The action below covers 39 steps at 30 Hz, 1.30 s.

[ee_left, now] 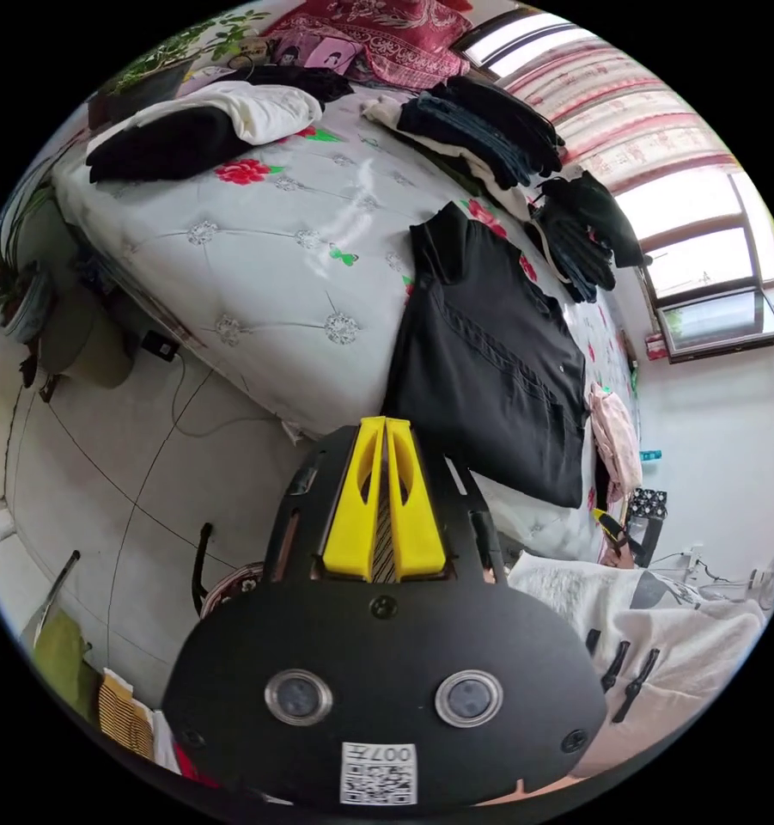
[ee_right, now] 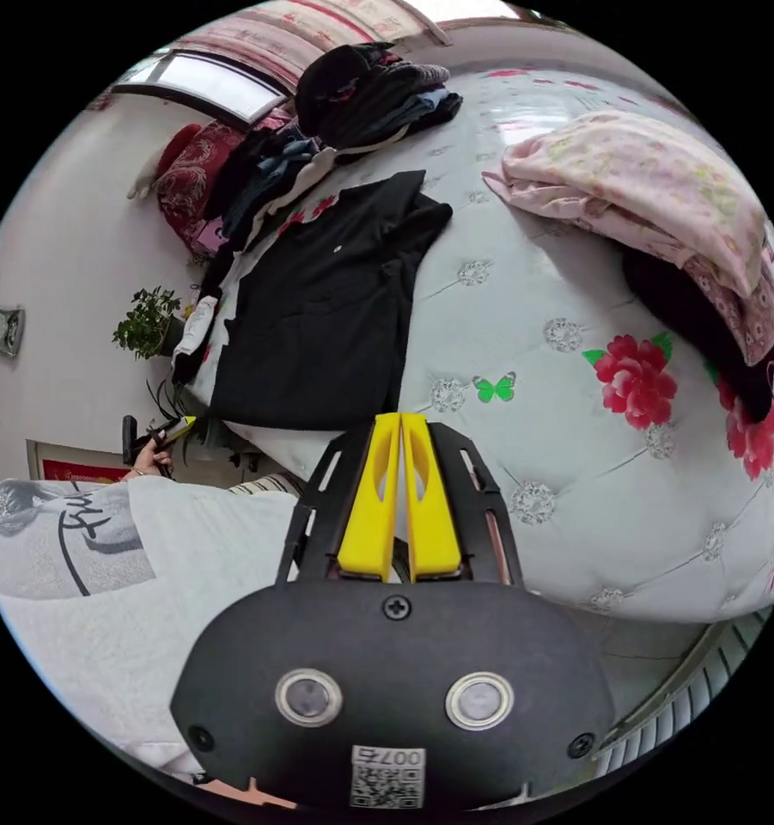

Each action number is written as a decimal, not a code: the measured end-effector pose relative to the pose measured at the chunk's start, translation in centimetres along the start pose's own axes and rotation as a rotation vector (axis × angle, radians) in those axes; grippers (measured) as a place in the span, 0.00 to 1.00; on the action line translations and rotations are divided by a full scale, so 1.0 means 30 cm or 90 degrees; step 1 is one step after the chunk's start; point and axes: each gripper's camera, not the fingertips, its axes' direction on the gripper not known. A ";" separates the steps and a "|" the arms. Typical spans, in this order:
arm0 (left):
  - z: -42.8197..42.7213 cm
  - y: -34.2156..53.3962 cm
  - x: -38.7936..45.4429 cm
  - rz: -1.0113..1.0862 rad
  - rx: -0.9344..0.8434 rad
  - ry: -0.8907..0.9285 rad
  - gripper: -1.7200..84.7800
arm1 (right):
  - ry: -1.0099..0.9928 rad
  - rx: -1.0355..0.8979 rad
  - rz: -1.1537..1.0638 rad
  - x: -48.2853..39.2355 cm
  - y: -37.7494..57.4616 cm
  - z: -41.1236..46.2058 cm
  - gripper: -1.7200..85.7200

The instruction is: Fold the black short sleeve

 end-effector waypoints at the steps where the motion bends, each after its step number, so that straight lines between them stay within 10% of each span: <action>1: -0.003 -0.002 0.000 -0.002 0.006 0.002 0.01 | -0.019 0.037 0.025 0.022 -0.002 -0.026 0.02; 11: 0.057 -0.194 0.133 0.066 0.044 0.091 0.04 | -0.116 0.214 0.182 0.121 -0.243 -0.024 0.06; 22: 0.166 -0.454 0.281 0.145 -0.029 0.082 0.02 | -0.050 0.145 0.260 0.221 -0.456 0.199 0.04; 34: 0.305 -0.452 0.379 0.140 -0.073 0.096 0.02 | -0.314 0.366 0.511 0.465 0.129 0.183 0.02; 39: 0.341 -0.497 0.656 0.311 -0.093 0.130 0.06 | -0.275 0.338 0.416 0.435 0.073 0.128 0.03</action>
